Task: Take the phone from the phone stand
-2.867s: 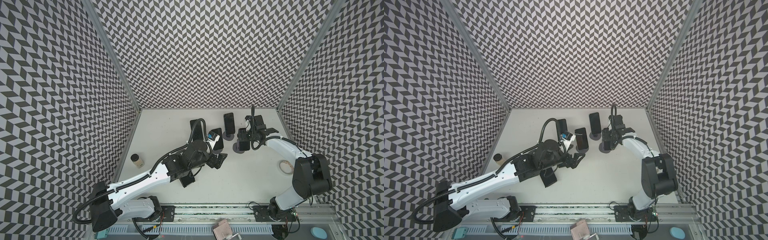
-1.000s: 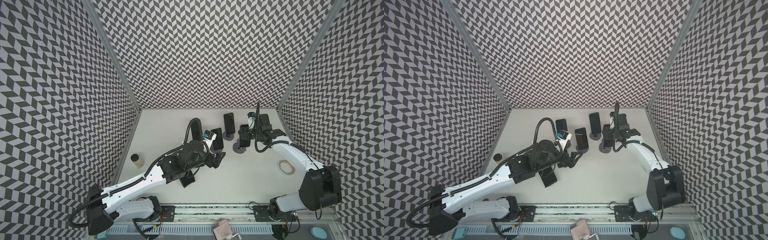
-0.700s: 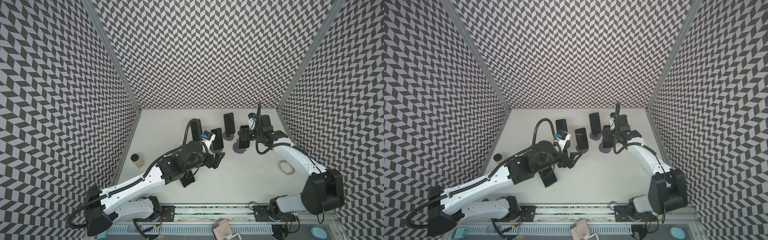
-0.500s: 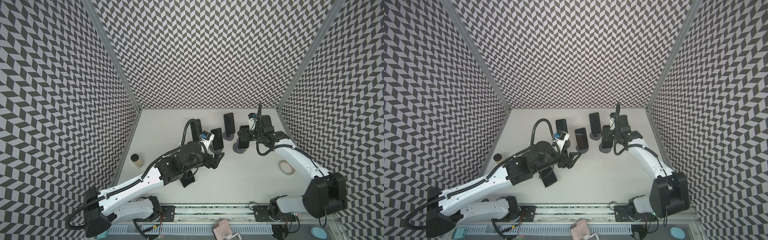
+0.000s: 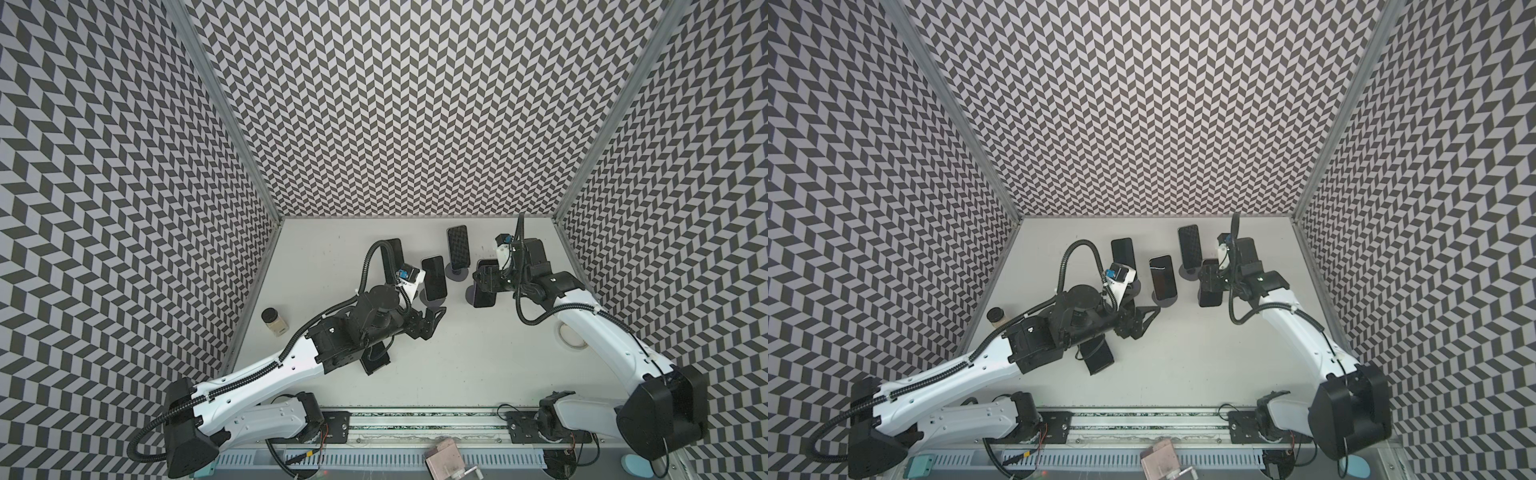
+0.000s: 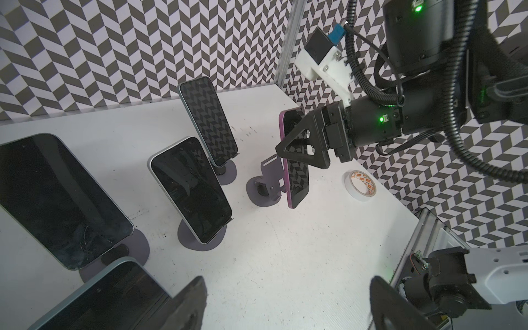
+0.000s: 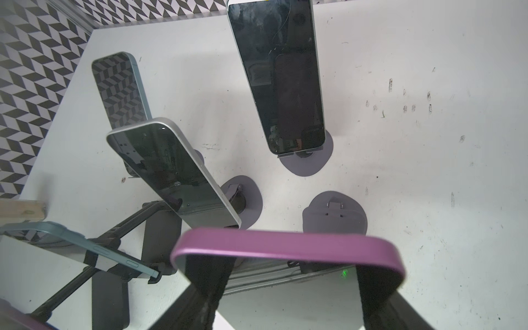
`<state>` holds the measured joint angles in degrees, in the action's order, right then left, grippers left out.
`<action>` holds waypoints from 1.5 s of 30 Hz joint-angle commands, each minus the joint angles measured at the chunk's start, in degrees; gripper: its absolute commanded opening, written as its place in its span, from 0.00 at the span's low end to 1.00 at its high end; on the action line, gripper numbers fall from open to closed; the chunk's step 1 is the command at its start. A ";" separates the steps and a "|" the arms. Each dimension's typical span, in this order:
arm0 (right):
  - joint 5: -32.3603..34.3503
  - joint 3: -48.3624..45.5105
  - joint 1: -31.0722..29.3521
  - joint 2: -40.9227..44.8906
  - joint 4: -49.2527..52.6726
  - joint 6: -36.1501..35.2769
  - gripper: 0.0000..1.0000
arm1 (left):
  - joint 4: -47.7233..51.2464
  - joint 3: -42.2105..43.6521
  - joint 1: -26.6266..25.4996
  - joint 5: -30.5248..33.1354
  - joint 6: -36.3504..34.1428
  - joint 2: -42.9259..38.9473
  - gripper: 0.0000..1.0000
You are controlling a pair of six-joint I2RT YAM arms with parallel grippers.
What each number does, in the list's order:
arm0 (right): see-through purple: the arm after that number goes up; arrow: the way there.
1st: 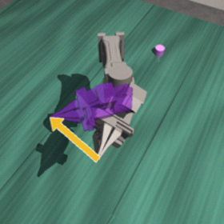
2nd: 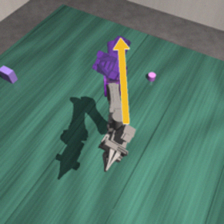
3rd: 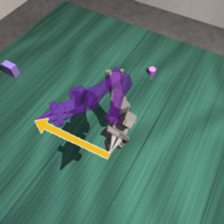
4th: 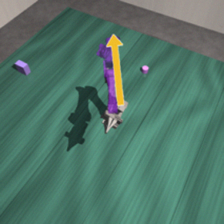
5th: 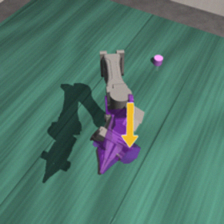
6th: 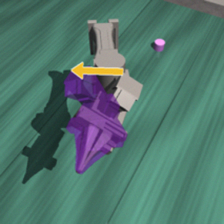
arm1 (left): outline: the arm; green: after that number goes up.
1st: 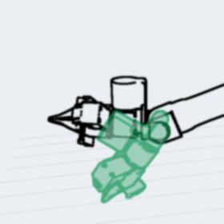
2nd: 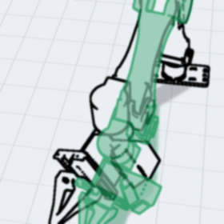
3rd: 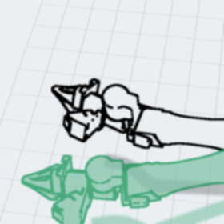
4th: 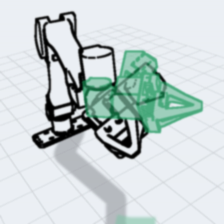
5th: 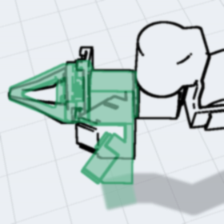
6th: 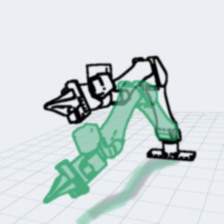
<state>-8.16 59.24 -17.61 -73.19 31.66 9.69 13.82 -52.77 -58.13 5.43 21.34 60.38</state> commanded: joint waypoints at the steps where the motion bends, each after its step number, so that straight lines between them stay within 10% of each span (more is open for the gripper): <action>1: -0.57 -0.01 -1.10 2.56 -1.26 1.28 0.58 | -0.44 0.73 -0.33 1.10 0.94 -1.56 0.89; 27: -0.80 -10.46 -13.60 16.91 8.47 14.35 0.57 | 12.95 -0.77 -0.38 2.03 6.15 -9.05 0.89; 45: 0.87 -16.02 -23.09 10.43 3.31 20.78 0.56 | 15.34 6.00 -0.39 1.86 9.79 -16.20 0.89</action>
<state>-8.08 42.96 -39.59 -62.06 39.55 28.38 28.32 -47.05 -58.13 6.81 29.52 45.74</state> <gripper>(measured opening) 0.722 0.892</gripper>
